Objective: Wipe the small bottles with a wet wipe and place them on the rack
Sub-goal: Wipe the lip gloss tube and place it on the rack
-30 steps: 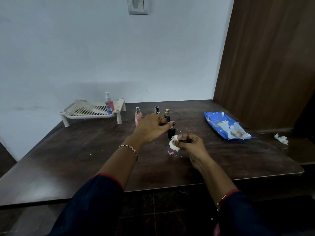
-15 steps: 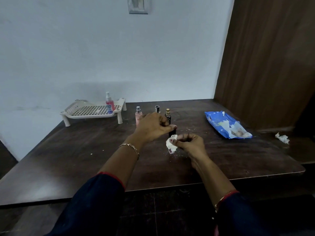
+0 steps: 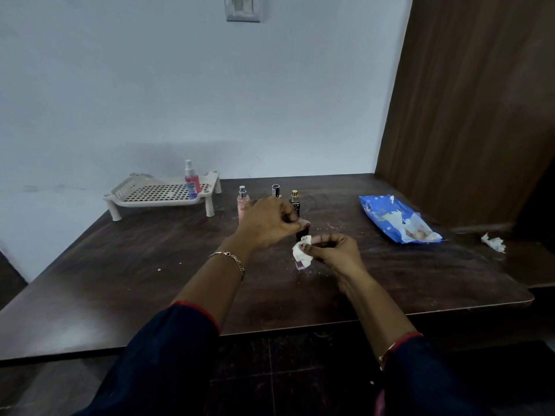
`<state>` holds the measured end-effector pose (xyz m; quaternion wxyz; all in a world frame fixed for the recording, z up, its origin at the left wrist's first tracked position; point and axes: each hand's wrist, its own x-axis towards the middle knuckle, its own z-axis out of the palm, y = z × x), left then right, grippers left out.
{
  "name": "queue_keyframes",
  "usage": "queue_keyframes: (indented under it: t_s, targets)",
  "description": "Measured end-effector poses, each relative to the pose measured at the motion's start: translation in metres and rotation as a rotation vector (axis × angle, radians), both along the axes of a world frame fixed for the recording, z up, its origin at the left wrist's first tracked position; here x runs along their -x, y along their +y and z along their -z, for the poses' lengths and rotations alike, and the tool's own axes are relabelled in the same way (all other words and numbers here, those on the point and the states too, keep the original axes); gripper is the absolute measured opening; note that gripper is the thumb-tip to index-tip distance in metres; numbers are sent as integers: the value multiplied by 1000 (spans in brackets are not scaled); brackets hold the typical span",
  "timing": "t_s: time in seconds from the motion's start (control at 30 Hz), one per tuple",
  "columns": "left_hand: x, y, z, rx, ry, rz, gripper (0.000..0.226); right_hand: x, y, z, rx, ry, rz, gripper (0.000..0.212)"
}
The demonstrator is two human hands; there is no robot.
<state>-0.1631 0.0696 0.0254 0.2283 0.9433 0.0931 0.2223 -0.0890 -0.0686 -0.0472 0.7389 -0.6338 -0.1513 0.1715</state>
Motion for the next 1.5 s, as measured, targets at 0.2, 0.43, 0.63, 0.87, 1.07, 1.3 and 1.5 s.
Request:
queue_keyframes:
  t_s: [0.2,0.43,0.63,0.87,1.07,1.3,1.5]
  targets:
    - [2,-1,-1,23,22,6,29,3,7,1,138,-210,100,30]
    - [3,0,2,98,16,40,29,1,-2,14,523,-435,65,28]
    - [0,3,1,91,22,54,25,-6,-3,-21,227,-467,64,23]
    - [-3,4,4,109,13,62,24,-4,-7,1,51,-267,2,24]
    - [-2,4,5,111,14,62,25,-10,-12,10,-106,-83,67,26]
    - [-2,3,6,129,-18,65,25,-5,-1,3,-72,-190,-17,16]
    - [-3,6,8,146,-23,99,22,-1,-5,20,323,-294,0,24]
